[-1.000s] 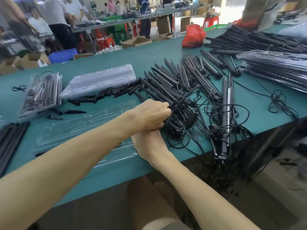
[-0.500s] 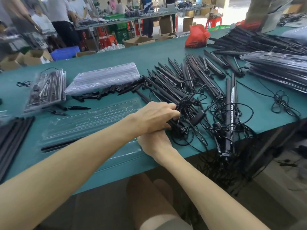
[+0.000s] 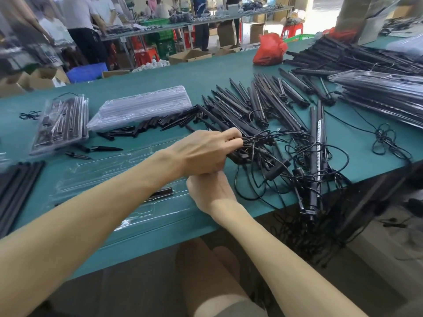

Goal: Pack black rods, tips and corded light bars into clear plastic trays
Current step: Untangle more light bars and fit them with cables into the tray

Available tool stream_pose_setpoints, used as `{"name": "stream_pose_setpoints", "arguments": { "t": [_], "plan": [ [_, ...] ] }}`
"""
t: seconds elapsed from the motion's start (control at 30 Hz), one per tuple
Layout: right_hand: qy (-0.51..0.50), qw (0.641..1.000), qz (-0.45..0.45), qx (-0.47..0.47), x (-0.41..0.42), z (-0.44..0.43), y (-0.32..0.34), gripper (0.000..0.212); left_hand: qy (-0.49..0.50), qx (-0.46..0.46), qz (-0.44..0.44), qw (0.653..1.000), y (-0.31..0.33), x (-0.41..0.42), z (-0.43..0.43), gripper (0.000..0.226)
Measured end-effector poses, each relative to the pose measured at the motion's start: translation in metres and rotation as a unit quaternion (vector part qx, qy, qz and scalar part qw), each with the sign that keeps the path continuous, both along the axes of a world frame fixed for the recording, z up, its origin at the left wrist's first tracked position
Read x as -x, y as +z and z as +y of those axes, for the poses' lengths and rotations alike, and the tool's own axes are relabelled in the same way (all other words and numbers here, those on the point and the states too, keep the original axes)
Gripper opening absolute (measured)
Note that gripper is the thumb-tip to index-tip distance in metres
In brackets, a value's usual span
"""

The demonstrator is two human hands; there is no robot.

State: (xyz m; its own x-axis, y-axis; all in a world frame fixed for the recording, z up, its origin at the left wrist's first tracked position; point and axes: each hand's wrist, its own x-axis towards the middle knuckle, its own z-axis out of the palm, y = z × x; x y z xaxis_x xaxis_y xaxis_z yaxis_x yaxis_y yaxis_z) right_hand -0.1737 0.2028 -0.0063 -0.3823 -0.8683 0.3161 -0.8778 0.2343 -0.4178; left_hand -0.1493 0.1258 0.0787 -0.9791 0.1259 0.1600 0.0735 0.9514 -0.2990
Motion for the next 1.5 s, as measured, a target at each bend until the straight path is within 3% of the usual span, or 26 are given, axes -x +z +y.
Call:
{"name": "stream_pose_setpoints", "arguments": {
  "t": [0.1,0.2,0.4,0.57,0.8,0.93,1.1,1.37,1.5],
  "plan": [
    [-0.001,0.999,-0.049,0.017,0.002,-0.003,0.001,0.03,0.001,-0.051,0.026,0.998,0.01,-0.013,-0.009,0.031],
    [0.025,0.999,-0.02,-0.026,0.005,-0.005,-0.002,0.034,0.021,-0.088,0.056,0.994,0.018,-0.028,-0.021,0.023],
    [0.011,1.0,0.012,0.023,0.003,-0.002,-0.01,0.028,0.029,-0.208,0.152,0.966,0.031,-0.052,-0.039,0.022],
    [0.026,0.997,-0.002,0.07,0.005,-0.002,-0.006,0.021,0.026,-0.242,0.223,0.944,0.033,-0.065,-0.042,0.018],
    [0.034,0.988,-0.077,0.132,0.004,0.003,-0.004,0.042,0.005,-0.279,0.302,0.911,0.026,-0.09,-0.026,0.006],
    [0.016,0.972,-0.169,0.162,0.008,0.0,0.006,0.071,0.0,-0.28,0.315,0.907,0.023,-0.104,-0.019,0.005],
    [0.059,0.951,-0.252,0.166,0.011,0.004,0.005,0.083,0.016,-0.291,0.298,0.909,0.006,-0.124,-0.005,0.008],
    [0.139,0.952,-0.229,0.145,0.006,0.013,0.008,0.073,0.025,-0.332,0.265,0.905,-0.015,-0.13,0.006,0.022],
    [0.163,0.967,-0.186,0.061,-0.001,0.022,0.016,0.094,0.082,-0.414,0.265,0.867,-0.016,-0.127,0.005,0.043]
  ]
}}
